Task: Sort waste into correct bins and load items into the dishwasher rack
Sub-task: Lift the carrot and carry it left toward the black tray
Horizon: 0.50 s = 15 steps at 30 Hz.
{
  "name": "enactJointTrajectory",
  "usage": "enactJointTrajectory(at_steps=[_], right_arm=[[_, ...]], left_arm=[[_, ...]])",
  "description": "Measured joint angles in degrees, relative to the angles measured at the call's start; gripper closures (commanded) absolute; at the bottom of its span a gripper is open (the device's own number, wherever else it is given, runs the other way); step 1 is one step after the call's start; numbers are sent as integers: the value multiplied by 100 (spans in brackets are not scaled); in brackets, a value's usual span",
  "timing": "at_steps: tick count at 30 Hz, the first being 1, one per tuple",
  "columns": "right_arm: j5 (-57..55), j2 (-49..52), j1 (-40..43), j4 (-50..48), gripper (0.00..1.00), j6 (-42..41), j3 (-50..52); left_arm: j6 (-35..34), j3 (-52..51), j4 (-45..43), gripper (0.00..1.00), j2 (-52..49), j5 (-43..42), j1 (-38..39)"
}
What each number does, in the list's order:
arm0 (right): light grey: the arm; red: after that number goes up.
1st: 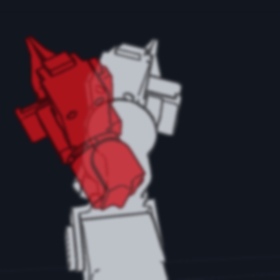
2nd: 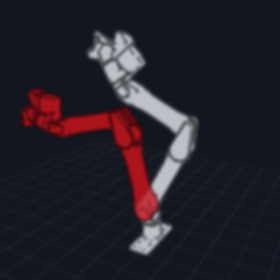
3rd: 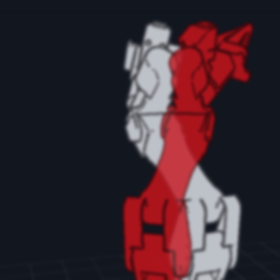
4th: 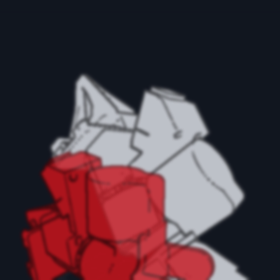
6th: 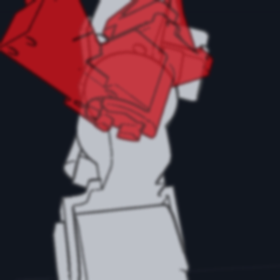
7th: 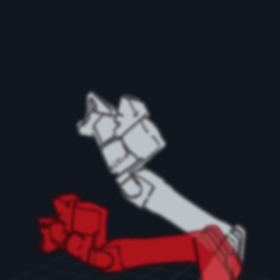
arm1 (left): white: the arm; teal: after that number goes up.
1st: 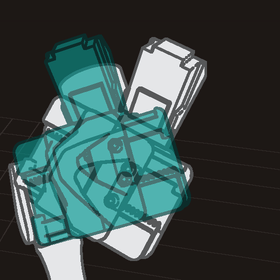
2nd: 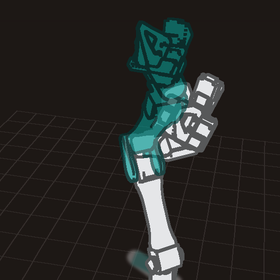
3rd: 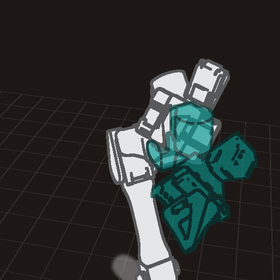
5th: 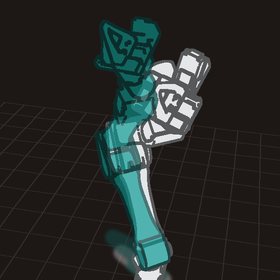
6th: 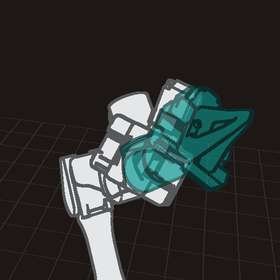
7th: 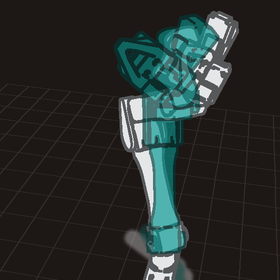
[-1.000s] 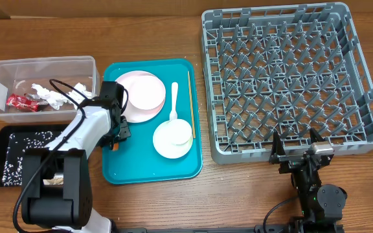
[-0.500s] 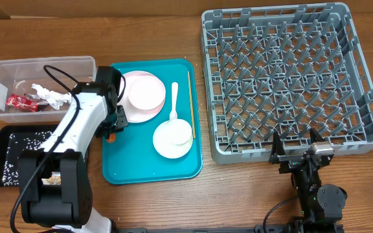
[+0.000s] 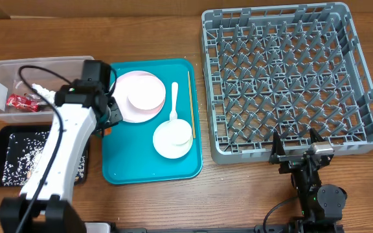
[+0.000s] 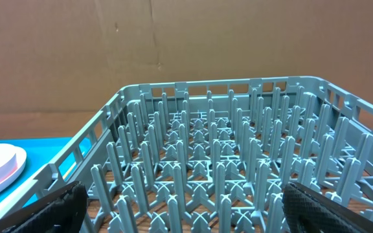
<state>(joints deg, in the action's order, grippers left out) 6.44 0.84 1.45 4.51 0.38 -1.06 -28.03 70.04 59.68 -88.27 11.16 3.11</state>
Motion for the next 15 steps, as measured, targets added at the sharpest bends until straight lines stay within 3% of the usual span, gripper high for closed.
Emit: enactJointTrajectory(at_steps=[15], right_arm=[[2,0,0,-2,0,2,0]], left_arm=[[-205,50,507,96,315,7,-1888]])
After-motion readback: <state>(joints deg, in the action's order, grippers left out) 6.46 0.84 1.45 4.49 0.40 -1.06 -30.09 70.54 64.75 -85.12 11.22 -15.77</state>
